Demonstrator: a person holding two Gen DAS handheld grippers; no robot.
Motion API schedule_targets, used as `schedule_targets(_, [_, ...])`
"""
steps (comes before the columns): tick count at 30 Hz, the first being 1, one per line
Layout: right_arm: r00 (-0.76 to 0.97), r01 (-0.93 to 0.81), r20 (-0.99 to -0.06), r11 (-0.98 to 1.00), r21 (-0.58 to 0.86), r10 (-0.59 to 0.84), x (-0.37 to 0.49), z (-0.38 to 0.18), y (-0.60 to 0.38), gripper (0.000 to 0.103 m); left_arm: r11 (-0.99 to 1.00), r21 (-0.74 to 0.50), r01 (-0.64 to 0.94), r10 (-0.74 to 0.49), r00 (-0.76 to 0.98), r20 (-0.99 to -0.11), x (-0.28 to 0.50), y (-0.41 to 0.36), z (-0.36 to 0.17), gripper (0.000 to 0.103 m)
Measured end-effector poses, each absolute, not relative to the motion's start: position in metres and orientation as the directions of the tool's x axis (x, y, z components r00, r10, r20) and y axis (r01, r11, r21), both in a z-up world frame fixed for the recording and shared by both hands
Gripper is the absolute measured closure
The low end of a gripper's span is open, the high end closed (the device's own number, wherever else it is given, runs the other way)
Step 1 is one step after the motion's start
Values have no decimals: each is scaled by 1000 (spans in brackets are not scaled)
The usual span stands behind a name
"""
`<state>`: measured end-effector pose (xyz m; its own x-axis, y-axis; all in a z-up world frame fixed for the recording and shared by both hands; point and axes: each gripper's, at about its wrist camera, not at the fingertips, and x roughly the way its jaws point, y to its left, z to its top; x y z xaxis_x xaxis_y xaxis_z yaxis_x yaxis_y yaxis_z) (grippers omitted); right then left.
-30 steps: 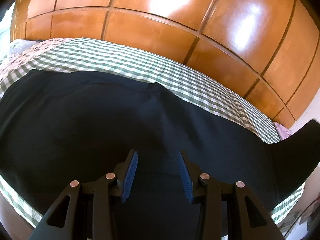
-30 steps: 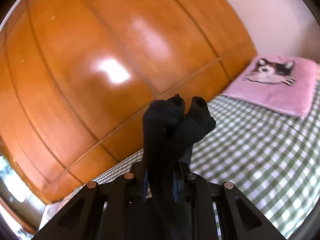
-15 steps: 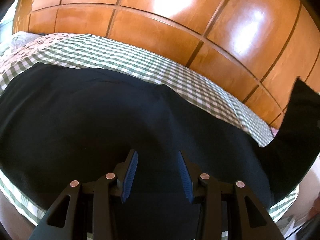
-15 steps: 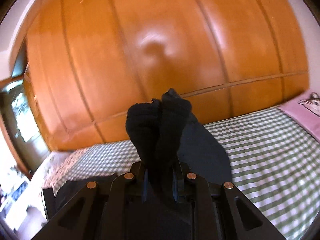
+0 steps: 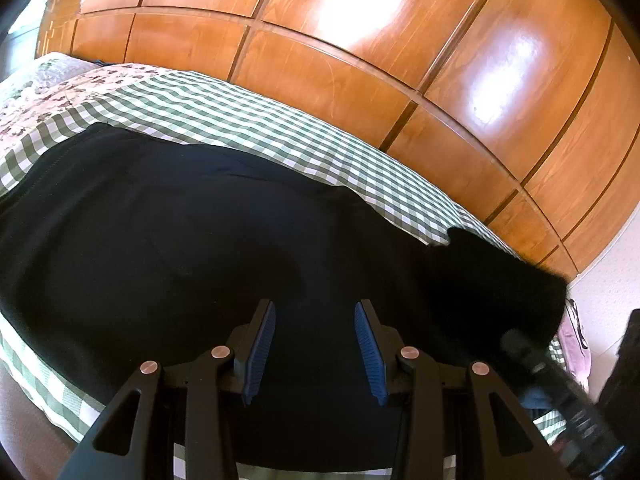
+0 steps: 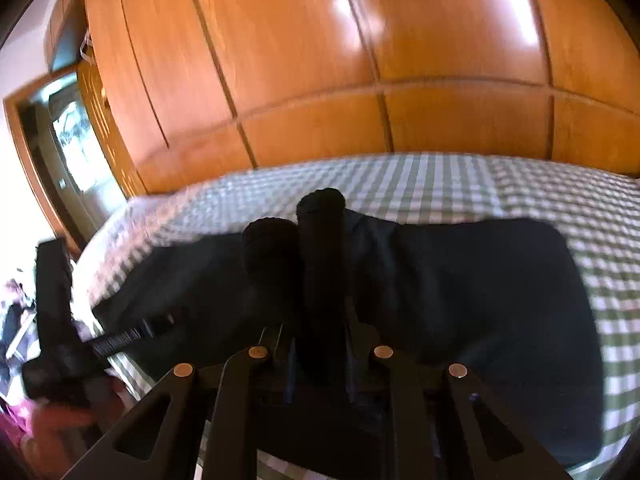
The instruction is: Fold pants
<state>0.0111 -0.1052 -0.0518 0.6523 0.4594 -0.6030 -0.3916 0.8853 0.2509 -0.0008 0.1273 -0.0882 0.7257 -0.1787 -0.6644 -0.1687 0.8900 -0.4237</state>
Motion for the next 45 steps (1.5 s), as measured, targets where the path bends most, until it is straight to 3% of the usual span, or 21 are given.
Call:
schedule_targets(7, [588, -408, -674, 884, 229, 446, 9, -82, -103, 79, 883, -450, -137, -219, 726, -651, 3, 124, -85, 61])
schedule_targets(9, [581, -428, -664, 871, 243, 471, 7, -83, -106, 74, 882, -456, -118, -236, 727, -645, 4, 120, -83, 61])
schedule_targets(14, [533, -496, -623, 808, 318, 573, -5, -79, -116, 49, 861, -507, -35, -332, 717, -613, 11, 109, -78, 61])
schedule_targets(17, [514, -527, -606, 781, 335, 607, -19, -72, -124, 49, 822, -570, 19, -419, 697, -582, 15, 103, -77, 60])
schedule_targets(21, [571, -498, -499, 758, 421, 652, -30, -56, -159, 49, 781, -619, 86, -497, 685, -533, 19, 92, -71, 49])
schedule_targets(24, [676, -385, -480, 823, 418, 560, -26, -47, -193, 49, 755, -642, 129, -546, 666, -508, 25, 81, -67, 45])
schedule_targets(27, [735, -269, -516, 888, 374, 440, -12, -46, -219, 51, 762, -634, 130, -570, 599, -562, 41, 64, -75, 45])
schedule_targets(30, [755, -177, -543, 912, 370, 367, 5, -48, -237, 60, 808, -586, 51, -519, 531, -670, 52, 51, -92, 50])
schedule_targets(31, [754, -153, -553, 913, 377, 355, 10, -50, -243, 64, 818, -574, 30, -505, 515, -693, 53, 48, -97, 61])
schedule_targets(32, [753, -133, -559, 912, 387, 347, 15, -51, -248, 70, 819, -573, 23, -501, 514, -696, 53, 46, -100, 65])
schedule_targets(33, [750, -126, -562, 910, 394, 348, 19, -51, -251, 71, 819, -573, 24, -500, 520, -693, 51, 46, -100, 66])
schedule_targets(37, [726, -110, -595, 912, 394, 345, 35, -58, -250, 74, 839, -542, 55, -484, 532, -695, 47, 41, -98, 85])
schedule_targets(41, [711, -82, -628, 925, 371, 315, 47, -64, -245, 78, 827, -555, 92, -496, 585, -642, 36, 50, -79, 87])
schedule_targets(45, [718, -110, -600, 908, 405, 355, 46, -62, -241, 78, 846, -524, 98, -463, 624, -630, 26, 59, -69, 87])
